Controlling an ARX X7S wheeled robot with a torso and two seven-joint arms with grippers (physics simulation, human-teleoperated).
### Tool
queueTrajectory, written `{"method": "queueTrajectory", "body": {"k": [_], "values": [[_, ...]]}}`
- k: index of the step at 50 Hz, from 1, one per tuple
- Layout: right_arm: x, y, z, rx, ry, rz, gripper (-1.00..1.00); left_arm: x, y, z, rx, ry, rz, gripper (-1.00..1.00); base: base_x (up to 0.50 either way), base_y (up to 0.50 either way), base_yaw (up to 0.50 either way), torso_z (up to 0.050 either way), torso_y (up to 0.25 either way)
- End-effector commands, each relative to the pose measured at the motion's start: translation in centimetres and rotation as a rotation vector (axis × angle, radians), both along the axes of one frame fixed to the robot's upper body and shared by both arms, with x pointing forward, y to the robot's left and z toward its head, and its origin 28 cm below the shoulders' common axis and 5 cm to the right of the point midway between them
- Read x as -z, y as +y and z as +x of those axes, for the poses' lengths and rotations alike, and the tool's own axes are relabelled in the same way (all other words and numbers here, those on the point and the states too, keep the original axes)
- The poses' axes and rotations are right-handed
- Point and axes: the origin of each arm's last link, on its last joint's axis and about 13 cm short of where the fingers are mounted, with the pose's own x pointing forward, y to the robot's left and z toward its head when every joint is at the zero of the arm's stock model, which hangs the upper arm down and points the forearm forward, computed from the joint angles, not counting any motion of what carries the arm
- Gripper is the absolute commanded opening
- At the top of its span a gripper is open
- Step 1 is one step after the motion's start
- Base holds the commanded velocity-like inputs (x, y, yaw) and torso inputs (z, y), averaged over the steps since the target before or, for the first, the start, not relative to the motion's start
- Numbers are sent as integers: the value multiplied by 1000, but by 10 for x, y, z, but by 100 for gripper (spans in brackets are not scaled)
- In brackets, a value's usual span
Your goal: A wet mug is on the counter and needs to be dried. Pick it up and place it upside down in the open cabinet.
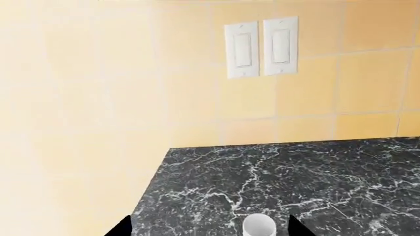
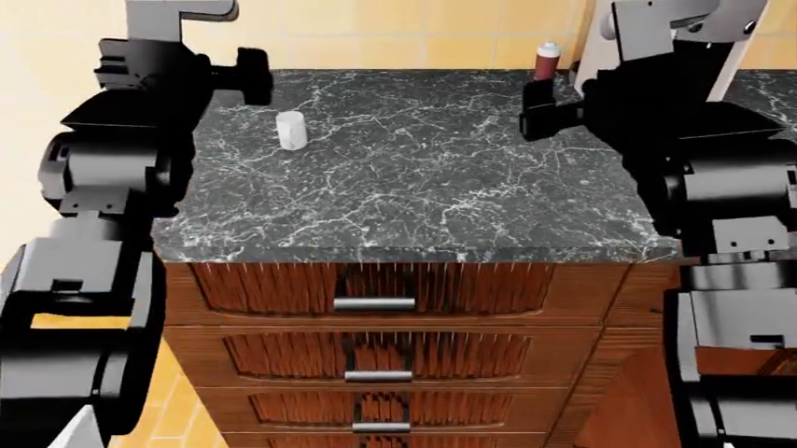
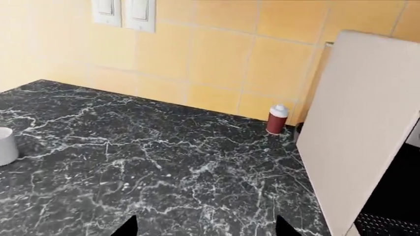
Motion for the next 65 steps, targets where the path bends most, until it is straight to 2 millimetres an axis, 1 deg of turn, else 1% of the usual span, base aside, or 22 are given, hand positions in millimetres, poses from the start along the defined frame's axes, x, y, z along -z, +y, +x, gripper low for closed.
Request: {"method": "queueTrajectory", "body": {"k": [1,6,10,23,65], "values": [[-13,-7,10,-43,227,6,100,-21,8,2,6,141,41,100,0,0,0,0,0],[-18,-8,7,-59,251,5,100,-22,9,1,17,150,43,100,0,0,0,0,0],[-18,-8,5,-74,246,12,100,-22,8,1,27,151,39,100,55,0,0,0,0],[-13,-9,8,-50,233,4,100,-23,7,0,22,171,6,100,500,0,0,0,0],[-12,-8,7,-55,218,1,100,-23,7,0,19,172,5,100,500,0,0,0,1]]}}
